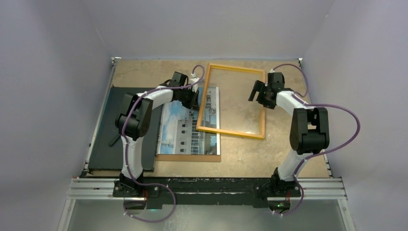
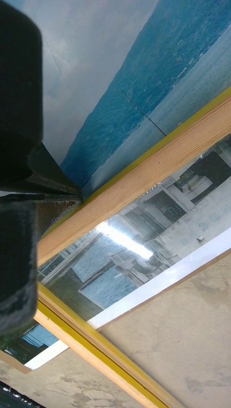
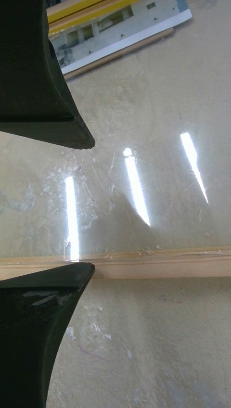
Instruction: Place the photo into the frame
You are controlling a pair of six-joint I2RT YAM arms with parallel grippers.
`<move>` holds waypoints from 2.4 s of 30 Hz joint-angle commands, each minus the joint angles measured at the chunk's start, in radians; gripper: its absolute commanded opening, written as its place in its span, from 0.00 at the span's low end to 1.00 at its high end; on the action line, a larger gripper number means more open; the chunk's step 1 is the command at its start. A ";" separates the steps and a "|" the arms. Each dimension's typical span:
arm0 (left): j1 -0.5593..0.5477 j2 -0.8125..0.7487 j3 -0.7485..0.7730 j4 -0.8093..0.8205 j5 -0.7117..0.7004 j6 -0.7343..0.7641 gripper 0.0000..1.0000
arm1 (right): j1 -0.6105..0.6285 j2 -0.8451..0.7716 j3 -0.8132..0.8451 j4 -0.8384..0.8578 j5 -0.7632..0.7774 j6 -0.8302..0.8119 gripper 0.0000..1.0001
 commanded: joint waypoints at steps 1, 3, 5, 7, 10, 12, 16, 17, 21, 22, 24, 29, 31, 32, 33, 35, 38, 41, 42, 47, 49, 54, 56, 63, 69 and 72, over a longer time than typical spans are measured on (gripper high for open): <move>-0.007 -0.020 0.029 -0.017 0.026 0.034 0.00 | 0.006 -0.018 -0.012 0.028 0.037 0.014 0.89; -0.006 -0.021 0.034 -0.023 0.025 0.041 0.00 | 0.008 -0.011 -0.019 0.035 0.035 0.016 0.89; -0.006 -0.023 0.034 -0.023 0.021 0.046 0.00 | 0.010 -0.002 -0.022 0.041 0.029 0.018 0.89; -0.006 -0.023 0.035 -0.021 0.020 0.046 0.00 | 0.010 0.006 -0.022 0.045 0.022 0.021 0.89; -0.007 -0.018 0.036 -0.020 0.019 0.044 0.00 | 0.011 0.013 -0.025 0.054 0.013 0.025 0.89; -0.006 -0.017 0.035 -0.018 0.018 0.047 0.00 | 0.014 0.020 -0.029 0.060 0.003 0.030 0.89; -0.006 -0.014 0.035 -0.018 0.017 0.052 0.00 | 0.018 0.028 -0.035 0.070 -0.005 0.038 0.88; -0.007 -0.012 0.034 -0.018 0.017 0.052 0.00 | 0.020 0.030 -0.038 0.073 -0.005 0.039 0.88; -0.006 -0.002 0.030 -0.015 0.019 0.051 0.00 | 0.026 0.031 -0.048 0.078 -0.003 0.043 0.88; -0.006 0.000 0.031 -0.014 0.020 0.053 0.00 | 0.030 0.032 -0.051 0.080 0.000 0.045 0.88; -0.006 0.002 0.032 -0.012 0.022 0.052 0.00 | 0.043 0.034 -0.060 0.084 0.012 0.046 0.87; -0.006 0.009 0.039 -0.011 0.026 0.051 0.00 | 0.068 0.045 -0.076 0.087 0.037 0.054 0.86; -0.007 0.010 0.039 -0.010 0.023 0.051 0.00 | 0.074 0.046 -0.084 0.092 0.041 0.060 0.86; -0.006 0.011 0.039 -0.009 0.024 0.051 0.00 | 0.077 0.046 -0.087 0.094 0.041 0.060 0.86; -0.006 0.011 0.039 -0.011 0.023 0.051 0.00 | 0.079 0.045 -0.089 0.095 0.048 0.063 0.85; -0.006 0.011 0.039 -0.012 0.025 0.053 0.00 | 0.085 0.047 -0.090 0.095 0.067 0.064 0.85; -0.006 0.011 0.038 -0.011 0.025 0.053 0.00 | 0.094 0.052 -0.087 0.097 0.079 0.064 0.84; -0.006 0.015 0.038 -0.007 0.027 0.049 0.00 | 0.116 0.061 -0.078 0.087 0.104 0.064 0.83; -0.007 0.016 0.039 -0.007 0.028 0.050 0.00 | 0.125 0.062 -0.076 0.082 0.112 0.061 0.83; -0.009 0.020 0.038 -0.005 0.028 0.050 0.00 | 0.150 0.059 -0.091 0.075 0.189 0.056 0.75; -0.009 0.018 0.037 -0.005 0.026 0.052 0.00 | 0.154 0.060 -0.098 0.075 0.199 0.055 0.72; -0.010 0.016 0.035 -0.007 0.025 0.054 0.00 | 0.156 0.066 -0.098 0.084 0.179 0.056 0.71; -0.009 0.016 0.036 -0.009 0.024 0.054 0.00 | 0.158 0.061 -0.096 0.090 0.169 0.057 0.71; -0.009 0.017 0.045 -0.010 0.024 0.052 0.00 | 0.184 -0.017 -0.092 0.118 0.175 0.020 0.66; -0.011 0.011 0.049 -0.014 0.024 0.053 0.00 | 0.185 -0.031 -0.069 0.099 0.219 0.016 0.64; -0.010 0.007 0.043 -0.017 0.023 0.056 0.00 | 0.185 -0.035 -0.062 0.093 0.233 0.019 0.60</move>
